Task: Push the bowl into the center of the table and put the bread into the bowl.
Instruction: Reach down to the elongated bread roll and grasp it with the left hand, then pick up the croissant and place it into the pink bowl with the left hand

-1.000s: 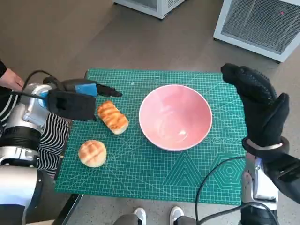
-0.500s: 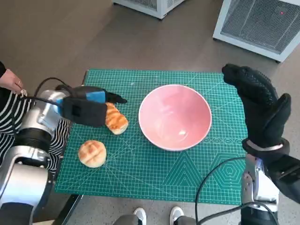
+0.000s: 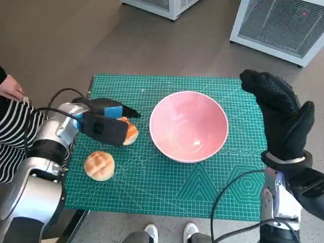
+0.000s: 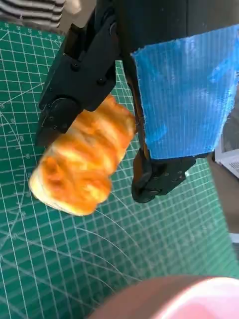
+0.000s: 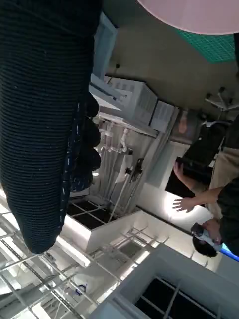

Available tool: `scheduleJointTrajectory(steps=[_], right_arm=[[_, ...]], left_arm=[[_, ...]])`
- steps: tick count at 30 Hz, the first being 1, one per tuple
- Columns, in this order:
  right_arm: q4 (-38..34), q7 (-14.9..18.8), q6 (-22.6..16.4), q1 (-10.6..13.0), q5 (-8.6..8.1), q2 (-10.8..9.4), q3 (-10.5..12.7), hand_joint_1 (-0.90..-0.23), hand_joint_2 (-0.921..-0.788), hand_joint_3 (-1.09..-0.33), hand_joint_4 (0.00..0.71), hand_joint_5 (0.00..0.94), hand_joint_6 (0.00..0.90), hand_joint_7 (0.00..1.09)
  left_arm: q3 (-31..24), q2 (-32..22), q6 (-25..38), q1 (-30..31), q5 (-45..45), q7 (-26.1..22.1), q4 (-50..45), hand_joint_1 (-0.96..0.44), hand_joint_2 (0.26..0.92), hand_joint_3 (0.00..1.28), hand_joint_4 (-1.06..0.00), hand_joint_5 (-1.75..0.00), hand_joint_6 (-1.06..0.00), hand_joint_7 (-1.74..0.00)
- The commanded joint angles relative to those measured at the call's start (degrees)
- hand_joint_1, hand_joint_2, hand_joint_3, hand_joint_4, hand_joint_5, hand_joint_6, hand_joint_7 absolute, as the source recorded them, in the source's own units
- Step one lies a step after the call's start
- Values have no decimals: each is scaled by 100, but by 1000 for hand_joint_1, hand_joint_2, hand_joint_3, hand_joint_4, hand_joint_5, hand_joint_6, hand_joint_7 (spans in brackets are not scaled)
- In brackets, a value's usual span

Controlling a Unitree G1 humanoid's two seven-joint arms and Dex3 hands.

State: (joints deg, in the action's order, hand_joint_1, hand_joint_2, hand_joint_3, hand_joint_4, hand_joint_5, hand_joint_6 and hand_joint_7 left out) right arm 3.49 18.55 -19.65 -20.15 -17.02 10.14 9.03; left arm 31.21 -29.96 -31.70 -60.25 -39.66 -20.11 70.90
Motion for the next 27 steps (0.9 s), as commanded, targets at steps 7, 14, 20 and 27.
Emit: scheduleJointTrajectory(steps=[7, 14, 20, 27], right_arm=[[134, -88, 205, 170, -44, 19, 28, -702, -921, -710, 179, 11, 78, 450], [160, -93, 237, 195, -58, 32, 35, -708, -921, -708, 180, 9, 78, 454], [189, -110, 242, 217, -37, 17, 23, -711, -921, -705, 182, 9, 77, 456], [162, -113, 221, 218, -27, 11, 16, -708, -921, -703, 181, 7, 76, 459]], left_arm=[[399, 37, 133, 6, -479, 532, 155, -37, 873, 20, -614, -40, -680, -44], [429, -21, 118, -12, -498, 657, 249, -5, 917, 106, -652, -1093, -585, -1038], [308, -105, 91, -77, -374, 563, 282, 0, 920, 87, -669, -1204, -608, -1127], [-1, -286, -110, -293, -60, 296, 169, 1, 921, 83, -655, -1210, -629, -1151]])
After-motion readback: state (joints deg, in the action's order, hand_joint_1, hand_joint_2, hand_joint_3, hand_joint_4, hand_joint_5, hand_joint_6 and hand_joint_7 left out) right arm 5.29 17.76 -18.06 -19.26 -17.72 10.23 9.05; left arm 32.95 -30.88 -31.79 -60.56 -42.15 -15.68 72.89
